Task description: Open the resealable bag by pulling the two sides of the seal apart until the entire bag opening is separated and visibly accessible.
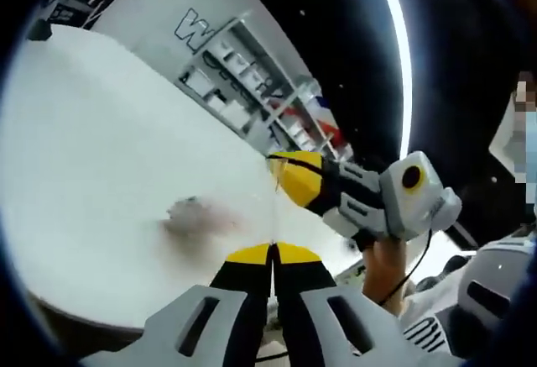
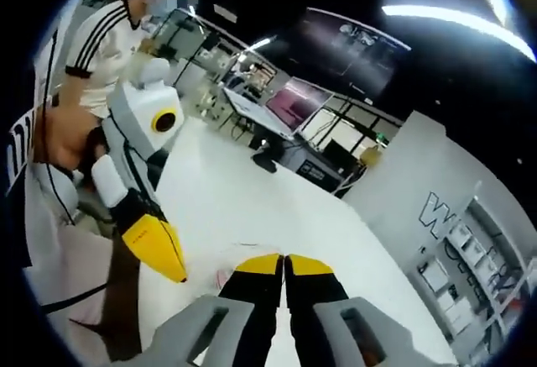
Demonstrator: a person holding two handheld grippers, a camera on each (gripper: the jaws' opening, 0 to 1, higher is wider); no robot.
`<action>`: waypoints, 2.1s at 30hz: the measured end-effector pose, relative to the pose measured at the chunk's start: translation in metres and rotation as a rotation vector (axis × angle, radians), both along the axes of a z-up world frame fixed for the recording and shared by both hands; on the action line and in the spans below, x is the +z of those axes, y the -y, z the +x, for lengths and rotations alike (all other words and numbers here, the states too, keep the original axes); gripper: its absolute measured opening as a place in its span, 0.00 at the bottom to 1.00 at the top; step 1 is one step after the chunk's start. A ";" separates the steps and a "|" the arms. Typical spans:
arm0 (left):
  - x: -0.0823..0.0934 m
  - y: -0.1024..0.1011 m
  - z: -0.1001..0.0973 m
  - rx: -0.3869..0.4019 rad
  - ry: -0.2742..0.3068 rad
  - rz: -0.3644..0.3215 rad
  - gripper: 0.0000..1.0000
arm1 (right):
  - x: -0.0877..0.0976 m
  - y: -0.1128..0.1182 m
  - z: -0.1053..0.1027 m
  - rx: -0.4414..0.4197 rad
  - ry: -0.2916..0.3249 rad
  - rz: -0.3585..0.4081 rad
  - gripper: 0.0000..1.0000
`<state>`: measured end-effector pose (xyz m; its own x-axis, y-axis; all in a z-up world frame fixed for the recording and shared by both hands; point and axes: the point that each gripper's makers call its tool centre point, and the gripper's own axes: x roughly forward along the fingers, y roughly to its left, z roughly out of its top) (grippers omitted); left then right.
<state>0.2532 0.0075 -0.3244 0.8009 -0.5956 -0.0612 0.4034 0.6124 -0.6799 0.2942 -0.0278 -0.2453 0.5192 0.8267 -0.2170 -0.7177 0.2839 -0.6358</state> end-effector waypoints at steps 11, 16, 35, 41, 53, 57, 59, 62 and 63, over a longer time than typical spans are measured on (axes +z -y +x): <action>-0.005 0.038 0.011 0.033 -0.045 0.012 0.01 | -0.048 0.008 -0.005 -0.004 -0.120 -0.095 0.07; -0.004 0.038 0.010 0.031 -0.049 0.003 0.01 | -0.054 0.010 -0.005 -0.013 -0.152 -0.082 0.08; -0.007 0.042 0.007 0.017 -0.038 0.051 0.01 | -0.072 0.005 -0.012 -0.018 -0.191 -0.116 0.10; -0.008 0.042 0.006 0.013 -0.042 0.057 0.01 | -0.055 0.004 -0.007 -0.055 -0.087 -0.060 0.09; -0.002 0.043 0.009 0.012 0.052 0.147 0.02 | -0.053 0.005 -0.005 -0.058 -0.129 0.014 0.00; -0.002 0.033 0.016 0.056 0.169 0.377 0.24 | -0.047 0.007 0.004 -0.080 -0.127 0.080 0.00; -0.001 0.030 0.017 0.065 0.213 0.476 0.31 | -0.044 0.008 0.009 -0.084 -0.156 0.135 0.00; 0.005 0.026 0.021 0.084 0.235 0.492 0.42 | -0.043 0.010 0.016 -0.087 -0.192 0.174 0.00; 0.007 0.024 0.023 0.096 0.244 0.495 0.46 | -0.042 0.011 0.017 -0.086 -0.199 0.180 0.00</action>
<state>0.2759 -0.0161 -0.3170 0.8760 -0.4668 -0.1213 0.4399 0.8764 -0.1960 0.3115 -0.0384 -0.2876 0.5513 0.8157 -0.1753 -0.7916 0.4450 -0.4187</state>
